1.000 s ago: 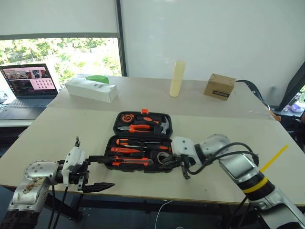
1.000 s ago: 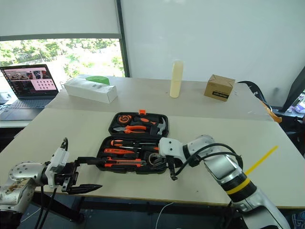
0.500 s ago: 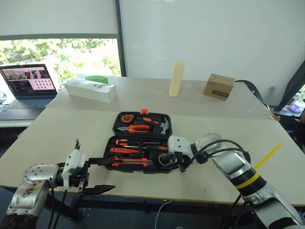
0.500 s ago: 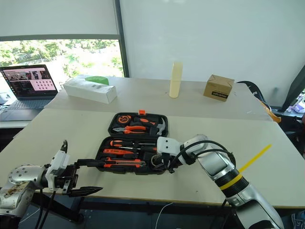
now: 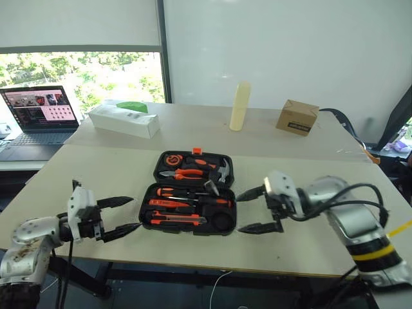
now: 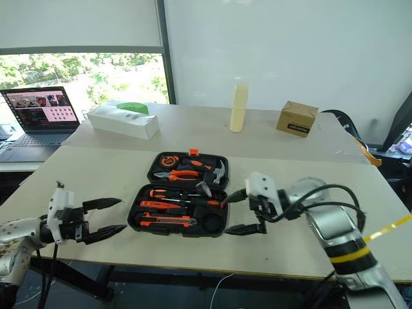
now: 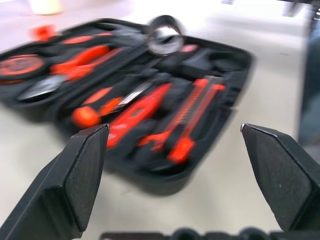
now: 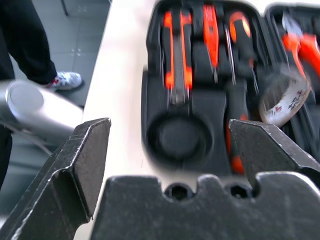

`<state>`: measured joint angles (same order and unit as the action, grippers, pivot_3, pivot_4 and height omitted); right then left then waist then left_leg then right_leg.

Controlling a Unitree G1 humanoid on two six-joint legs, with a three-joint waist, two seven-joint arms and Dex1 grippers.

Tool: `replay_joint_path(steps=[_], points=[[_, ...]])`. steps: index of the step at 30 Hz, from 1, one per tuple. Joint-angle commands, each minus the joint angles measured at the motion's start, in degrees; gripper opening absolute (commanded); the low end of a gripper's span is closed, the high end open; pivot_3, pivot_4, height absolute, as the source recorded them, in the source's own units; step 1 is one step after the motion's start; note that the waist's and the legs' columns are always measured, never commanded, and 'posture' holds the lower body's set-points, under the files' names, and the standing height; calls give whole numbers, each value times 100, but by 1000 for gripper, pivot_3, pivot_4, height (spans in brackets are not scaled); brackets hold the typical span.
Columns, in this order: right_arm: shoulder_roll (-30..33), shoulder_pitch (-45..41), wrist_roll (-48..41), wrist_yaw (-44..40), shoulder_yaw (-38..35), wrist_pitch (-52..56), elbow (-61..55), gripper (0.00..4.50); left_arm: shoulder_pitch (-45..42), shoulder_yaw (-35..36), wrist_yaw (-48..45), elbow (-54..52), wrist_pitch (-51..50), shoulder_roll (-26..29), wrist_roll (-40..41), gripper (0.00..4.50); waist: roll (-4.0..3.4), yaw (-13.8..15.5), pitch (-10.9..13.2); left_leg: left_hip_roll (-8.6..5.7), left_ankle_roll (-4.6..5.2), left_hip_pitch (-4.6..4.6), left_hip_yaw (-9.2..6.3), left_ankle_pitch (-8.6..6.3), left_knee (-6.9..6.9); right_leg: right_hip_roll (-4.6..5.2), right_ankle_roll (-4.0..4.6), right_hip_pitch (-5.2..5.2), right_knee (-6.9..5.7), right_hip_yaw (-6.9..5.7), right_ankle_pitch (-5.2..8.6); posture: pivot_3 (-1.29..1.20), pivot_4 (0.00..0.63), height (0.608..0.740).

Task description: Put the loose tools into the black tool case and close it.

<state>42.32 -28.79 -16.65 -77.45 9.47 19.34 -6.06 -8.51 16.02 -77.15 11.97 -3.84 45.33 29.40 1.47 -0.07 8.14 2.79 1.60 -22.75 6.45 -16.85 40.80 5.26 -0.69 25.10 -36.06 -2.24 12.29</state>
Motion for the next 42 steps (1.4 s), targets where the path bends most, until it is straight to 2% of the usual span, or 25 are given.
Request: replay_joint_path(steps=[1,4,10,19,23,33,42], points=[[-100,76,-175,182,-248,-228,-143,4446,-181,120,-148,178,182,107,20,4500,0,-31,0,0,-1,0,1,0,0,-1,0,2,-2,1,0,0,150,740],[-400,-129,-95,500,-91,-159,-158,4446,-324,-50,-361,130,184,124,1,4500,0,-68,0,2,-5,1,1,3,0,-2,1,3,-8,2,0,0,150,740],[-1002,-1020,307,1186,508,765,160,4446,-545,-318,-285,-182,-47,55,-19,4500,0,-73,0,1,-10,2,1,6,0,-2,6,3,-13,2,-3,0,150,740],[-1589,-2224,1243,1235,1558,741,1442,4446,-238,-393,-204,-536,-65,-47,31,4500,-1,-74,1,0,-11,-10,4,6,-1,-2,7,13,-8,1,-2,0,150,740],[-1720,-2361,1449,1179,1705,602,1766,3391,-154,-377,-171,-602,-58,-80,38,4500,-1,-61,1,1,-13,-15,4,8,-1,-2,6,13,-8,-3,-3,0,150,740],[-1892,-2496,1728,1055,1728,54,2280,40,-105,-377,-118,-542,20,-136,7,4500,-2,-80,1,3,-18,-10,3,10,-1,-4,7,13,-10,-3,-2,0,150,740],[-1974,-2534,1679,867,1633,5,2338,40,-169,-443,-92,-511,53,-187,-17,4500,-1,-81,1,3,-21,-9,3,12,-1,-3,7,12,-11,-3,-3,0,150,740]])
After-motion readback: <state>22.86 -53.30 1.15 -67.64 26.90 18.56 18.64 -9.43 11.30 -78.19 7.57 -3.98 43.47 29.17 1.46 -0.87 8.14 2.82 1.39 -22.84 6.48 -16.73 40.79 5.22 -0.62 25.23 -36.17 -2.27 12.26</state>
